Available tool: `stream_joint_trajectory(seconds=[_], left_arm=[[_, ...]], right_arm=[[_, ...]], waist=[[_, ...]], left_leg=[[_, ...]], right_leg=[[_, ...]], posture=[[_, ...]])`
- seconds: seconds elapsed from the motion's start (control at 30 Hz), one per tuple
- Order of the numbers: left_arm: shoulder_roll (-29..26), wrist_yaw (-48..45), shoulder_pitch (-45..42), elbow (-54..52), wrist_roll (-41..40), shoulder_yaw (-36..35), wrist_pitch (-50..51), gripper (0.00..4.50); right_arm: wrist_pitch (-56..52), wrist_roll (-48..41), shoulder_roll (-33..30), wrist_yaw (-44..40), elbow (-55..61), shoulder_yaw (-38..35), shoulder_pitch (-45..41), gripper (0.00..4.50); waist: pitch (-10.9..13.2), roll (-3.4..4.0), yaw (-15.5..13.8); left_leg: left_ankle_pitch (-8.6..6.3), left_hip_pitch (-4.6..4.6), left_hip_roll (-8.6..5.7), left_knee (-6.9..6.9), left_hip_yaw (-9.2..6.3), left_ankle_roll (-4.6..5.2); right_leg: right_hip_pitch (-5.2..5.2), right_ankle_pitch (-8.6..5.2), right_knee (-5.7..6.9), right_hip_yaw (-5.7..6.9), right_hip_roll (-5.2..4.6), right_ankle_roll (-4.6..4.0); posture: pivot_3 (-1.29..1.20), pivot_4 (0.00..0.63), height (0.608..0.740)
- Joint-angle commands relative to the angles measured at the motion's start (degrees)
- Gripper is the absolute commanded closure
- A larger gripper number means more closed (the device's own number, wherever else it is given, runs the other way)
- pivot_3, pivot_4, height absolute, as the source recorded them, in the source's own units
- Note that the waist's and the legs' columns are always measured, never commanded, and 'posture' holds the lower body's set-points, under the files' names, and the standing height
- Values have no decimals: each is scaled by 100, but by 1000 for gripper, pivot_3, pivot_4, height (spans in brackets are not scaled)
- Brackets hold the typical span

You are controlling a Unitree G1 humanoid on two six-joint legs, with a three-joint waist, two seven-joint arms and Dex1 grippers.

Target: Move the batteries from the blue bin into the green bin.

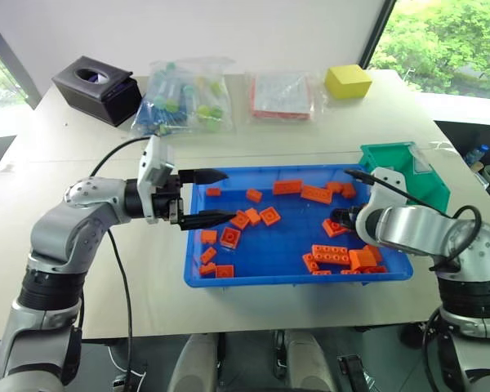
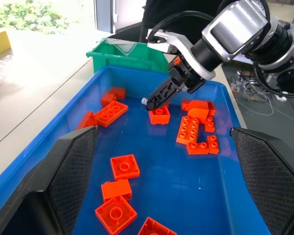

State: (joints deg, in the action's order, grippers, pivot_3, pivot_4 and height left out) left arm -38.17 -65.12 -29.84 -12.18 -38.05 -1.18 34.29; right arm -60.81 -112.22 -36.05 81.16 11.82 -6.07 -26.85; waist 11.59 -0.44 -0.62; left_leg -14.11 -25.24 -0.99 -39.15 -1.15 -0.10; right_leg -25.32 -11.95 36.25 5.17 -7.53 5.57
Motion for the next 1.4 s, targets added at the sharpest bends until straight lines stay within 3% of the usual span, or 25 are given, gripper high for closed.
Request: stream_joint_trajectory(seconds=[0.03, 0.37, 0.47, 0.6, 0.63, 0.67, 0.8, 0.9, 1.07, 1.27, 1.4], left_arm=[[-45, -5, -48, -163, -68, -119, -71, 0], [-61, 66, 57, -291, -110, -170, -56, 0], [-68, 80, 64, -306, -116, -180, -44, 0], [-79, 79, 59, -292, -102, -180, -50, 0], [-85, 76, 64, -292, -101, -184, -53, 0], [-87, 77, 61, -288, -102, -187, -54, 0], [-89, 73, 61, -278, -105, -185, -60, 0], [-74, 71, 41, -270, -111, -163, -50, 0], [-61, 28, -26, -189, -96, -130, -56, 0], [-51, -69, -119, -14, -20, -72, -113, 0], [-57, -115, -241, 53, -10, -29, -73, 0]], right_arm=[[42, -78, 58, 181, -95, -241, -124, 1001], [-134, -78, 237, 211, -588, -262, -199, 1001], [-216, -78, 210, 108, -744, -205, -252, 1772], [-316, -78, 221, -29, -786, -160, -239, 3677], [-323, -78, 226, -44, -772, -152, -233, 4392], [-338, -78, 217, -81, -762, -136, -238, 4495], [-454, -78, 161, -357, -713, -53, -328, 4486], [-830, -78, -37, -1529, -504, 69, -847, 4486], [-1032, 101, -1212, -2863, -475, 45, -1639, 4486], [-646, 2845, -2633, -5378, -780, -246, -1343, 4486], [-320, 3772, -2729, -6280, -1001, -527, -816, 4486]], waist=[[0, 0, -5], [0, 0, 1], [-1, 0, 1], [-2, -2, 2], [-2, -3, 2], [-2, -3, 2], [-2, -3, 0], [1, 3, 27], [5, 9, -9], [2, 4, -72], [2, 3, -12]], left_leg=[[0, 0, 0, 0, 0, 0], [0, 1, 0, 0, 1, 1], [-1, 1, 0, 0, 0, 1], [-1, 2, 1, 0, 0, 2], [-1, 2, 2, 0, 0, 2], [-1, 2, 2, 0, 0, 2], [-1, 1, 2, -1, 1, 2], [-2, 1, 4, 0, 1, 3], [-5, -5, 33, 0, 12, 9], [-15, -16, 35, 0, 17, 24], [-16, -12, 39, 0, 27, 26]], right_leg=[[0, 0, 0, 0, 0, 0], [0, 0, 0, -1, 0, -1], [1, 0, -1, -1, 0, -1], [1, 0, -1, -2, 2, -1], [1, 0, -1, -2, 2, -1], [2, 0, -1, -1, 2, -1], [2, 0, -2, -2, 2, -1], [0, 0, -2, -2, 5, -1], [-14, 1, -2, -12, 18, -3], [-7, 0, -36, -8, 26, -5], [-7, 2, -36, -15, 26, -7]], posture=[[0, 150, 692], [0, 150, 692], [0, 150, 692], [0, 150, 692], [0, 150, 692], [0, 150, 692], [0, 150, 692], [0, 150, 692], [0, 150, 692], [0, 150, 692], [0, 150, 692]])
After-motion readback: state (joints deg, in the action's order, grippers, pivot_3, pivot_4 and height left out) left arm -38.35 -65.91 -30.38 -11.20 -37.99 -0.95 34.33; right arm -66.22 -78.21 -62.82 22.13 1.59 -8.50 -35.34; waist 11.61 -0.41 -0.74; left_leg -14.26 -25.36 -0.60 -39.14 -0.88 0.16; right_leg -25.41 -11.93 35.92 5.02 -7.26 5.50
